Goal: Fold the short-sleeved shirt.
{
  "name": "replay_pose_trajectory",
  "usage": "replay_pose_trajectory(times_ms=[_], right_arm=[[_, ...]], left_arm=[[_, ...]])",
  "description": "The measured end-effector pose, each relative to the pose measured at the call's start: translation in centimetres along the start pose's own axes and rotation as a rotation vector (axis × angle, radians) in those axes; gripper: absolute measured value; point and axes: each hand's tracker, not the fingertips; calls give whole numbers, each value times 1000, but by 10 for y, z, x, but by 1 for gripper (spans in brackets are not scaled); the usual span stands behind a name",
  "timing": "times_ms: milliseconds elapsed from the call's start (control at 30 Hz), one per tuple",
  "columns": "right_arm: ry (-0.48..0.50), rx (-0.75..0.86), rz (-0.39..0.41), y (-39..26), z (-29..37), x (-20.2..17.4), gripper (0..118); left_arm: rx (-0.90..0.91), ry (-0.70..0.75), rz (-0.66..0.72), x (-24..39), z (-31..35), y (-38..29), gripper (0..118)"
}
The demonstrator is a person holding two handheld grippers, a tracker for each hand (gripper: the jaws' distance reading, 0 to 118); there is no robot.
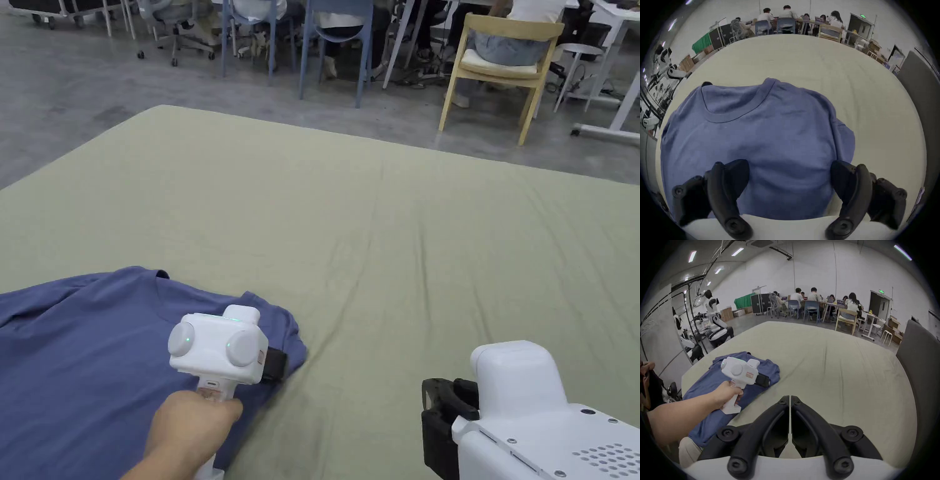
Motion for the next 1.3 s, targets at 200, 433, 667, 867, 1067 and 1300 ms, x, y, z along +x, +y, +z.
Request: replay_pose_trajectory(times_ms=[200,433,667,867,1067,1300], right_arm=[[-14,6,-51,-3,22,5,4],[-142,79,-101,-2,68,20,4],[-297,186,-204,-2,164,72,4],[-535,307,-250,-10,302,131,4],[-707,347,-227,-33,399,150,4],[-688,305,-223,-62,408,152,4]], left_arm=[[106,-62,92,-23,26,-13,0],[370,-177,262,-42,140,15,0],[538,-364,-21,93,312,87,0],[442,-544,-279,298,348,80,0],[175,-682,-518,478,302,-35,0],[-96,-700,-701,574,253,-214,2]])
